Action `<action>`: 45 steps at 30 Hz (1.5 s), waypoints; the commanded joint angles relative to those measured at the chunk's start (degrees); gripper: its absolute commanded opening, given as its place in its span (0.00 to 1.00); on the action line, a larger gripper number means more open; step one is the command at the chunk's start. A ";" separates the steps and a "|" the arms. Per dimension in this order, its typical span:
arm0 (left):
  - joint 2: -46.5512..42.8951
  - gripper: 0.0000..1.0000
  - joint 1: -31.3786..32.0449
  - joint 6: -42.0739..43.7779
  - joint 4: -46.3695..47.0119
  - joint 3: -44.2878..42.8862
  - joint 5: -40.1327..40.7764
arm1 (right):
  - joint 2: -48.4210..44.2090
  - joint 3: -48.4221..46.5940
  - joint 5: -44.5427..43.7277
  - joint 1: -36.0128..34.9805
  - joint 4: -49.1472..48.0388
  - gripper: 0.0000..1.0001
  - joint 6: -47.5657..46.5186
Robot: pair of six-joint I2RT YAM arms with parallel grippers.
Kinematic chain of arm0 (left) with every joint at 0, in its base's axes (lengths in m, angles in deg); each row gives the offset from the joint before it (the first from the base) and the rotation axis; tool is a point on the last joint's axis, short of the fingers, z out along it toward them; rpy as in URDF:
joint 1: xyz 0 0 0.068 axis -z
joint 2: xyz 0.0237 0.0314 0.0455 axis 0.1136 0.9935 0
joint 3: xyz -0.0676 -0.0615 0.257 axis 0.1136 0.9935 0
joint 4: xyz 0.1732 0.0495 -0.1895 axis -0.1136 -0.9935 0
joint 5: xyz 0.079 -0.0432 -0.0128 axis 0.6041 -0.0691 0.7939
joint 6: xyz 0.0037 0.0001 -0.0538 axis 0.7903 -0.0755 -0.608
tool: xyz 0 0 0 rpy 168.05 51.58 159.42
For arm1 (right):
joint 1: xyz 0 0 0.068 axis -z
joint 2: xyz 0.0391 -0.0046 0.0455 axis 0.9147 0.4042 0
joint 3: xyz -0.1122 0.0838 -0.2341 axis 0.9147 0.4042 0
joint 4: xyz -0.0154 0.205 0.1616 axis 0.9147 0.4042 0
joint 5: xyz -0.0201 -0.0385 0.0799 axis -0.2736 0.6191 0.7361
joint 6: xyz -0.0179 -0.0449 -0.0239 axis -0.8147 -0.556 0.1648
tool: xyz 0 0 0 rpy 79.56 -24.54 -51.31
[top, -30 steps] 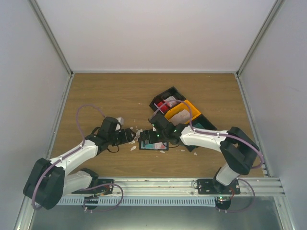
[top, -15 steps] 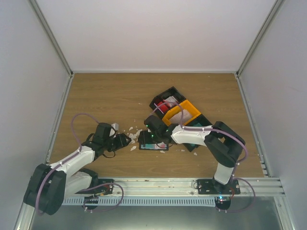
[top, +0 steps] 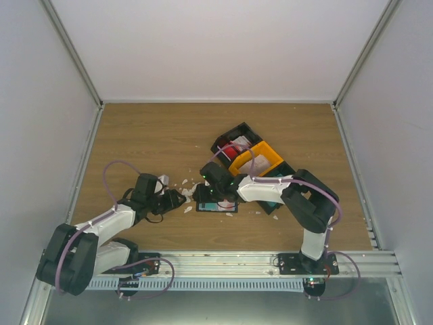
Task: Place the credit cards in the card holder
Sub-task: Close the card holder at the center of the board.
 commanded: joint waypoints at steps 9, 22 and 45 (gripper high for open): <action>-1.35 0.55 -0.76 1.04 2.47 0.64 -0.38 | -2.12 -0.59 0.96 -0.36 -0.74 0.01 -0.07; 0.52 0.64 -0.81 0.85 4.67 -1.20 -3.84 | -16.35 7.64 -0.12 2.55 2.75 0.00 0.51; 14.01 0.67 8.67 -3.15 19.18 -4.10 -9.72 | -21.05 12.47 -20.79 7.74 26.21 0.02 -4.76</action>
